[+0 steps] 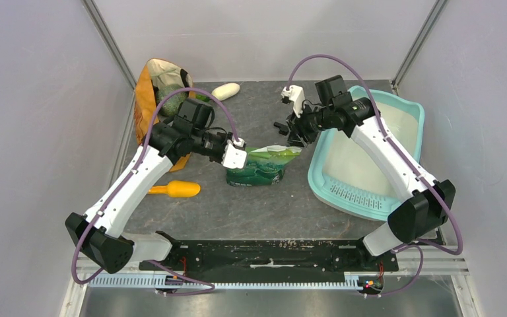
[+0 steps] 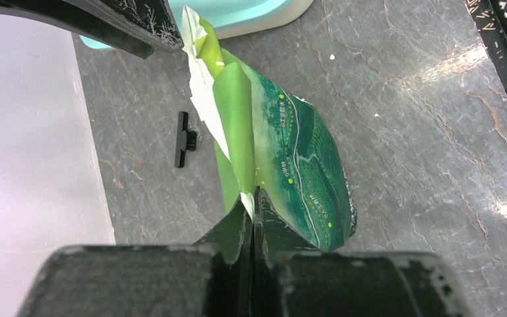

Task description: Fill the litter box with clean litter

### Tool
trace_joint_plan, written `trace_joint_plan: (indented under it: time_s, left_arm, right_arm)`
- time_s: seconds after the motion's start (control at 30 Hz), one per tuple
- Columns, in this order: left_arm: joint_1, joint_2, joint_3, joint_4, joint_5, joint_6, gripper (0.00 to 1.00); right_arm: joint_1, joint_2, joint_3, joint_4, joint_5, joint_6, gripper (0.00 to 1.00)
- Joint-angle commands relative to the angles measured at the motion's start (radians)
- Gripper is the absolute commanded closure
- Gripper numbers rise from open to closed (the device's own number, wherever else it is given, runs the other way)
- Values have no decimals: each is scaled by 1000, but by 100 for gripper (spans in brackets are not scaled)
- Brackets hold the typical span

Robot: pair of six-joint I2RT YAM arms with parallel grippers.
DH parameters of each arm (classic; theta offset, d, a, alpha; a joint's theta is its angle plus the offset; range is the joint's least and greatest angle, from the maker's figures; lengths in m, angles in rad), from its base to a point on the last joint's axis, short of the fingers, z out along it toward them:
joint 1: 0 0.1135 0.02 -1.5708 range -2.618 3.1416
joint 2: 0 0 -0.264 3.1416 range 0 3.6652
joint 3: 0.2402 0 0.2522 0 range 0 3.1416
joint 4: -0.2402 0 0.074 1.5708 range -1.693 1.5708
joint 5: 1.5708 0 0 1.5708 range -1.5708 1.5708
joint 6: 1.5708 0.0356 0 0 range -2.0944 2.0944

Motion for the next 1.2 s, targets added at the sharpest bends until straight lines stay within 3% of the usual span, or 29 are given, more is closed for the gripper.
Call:
trace_joint_plan:
  time_s: [0.0,0.67,1.17]
  left_arm:
    - [6,-11,13,13,6,-28,98]
    - [5,-20,10,13,6,-19,98]
    - [6,-5,25,13,-1,-15,98]
  right_arm:
    - [1,-2,43,11,-78,20,55]
    - [68,51,10,78,13,-99,74]
    - [78,58,3,8,-52,-163,73]
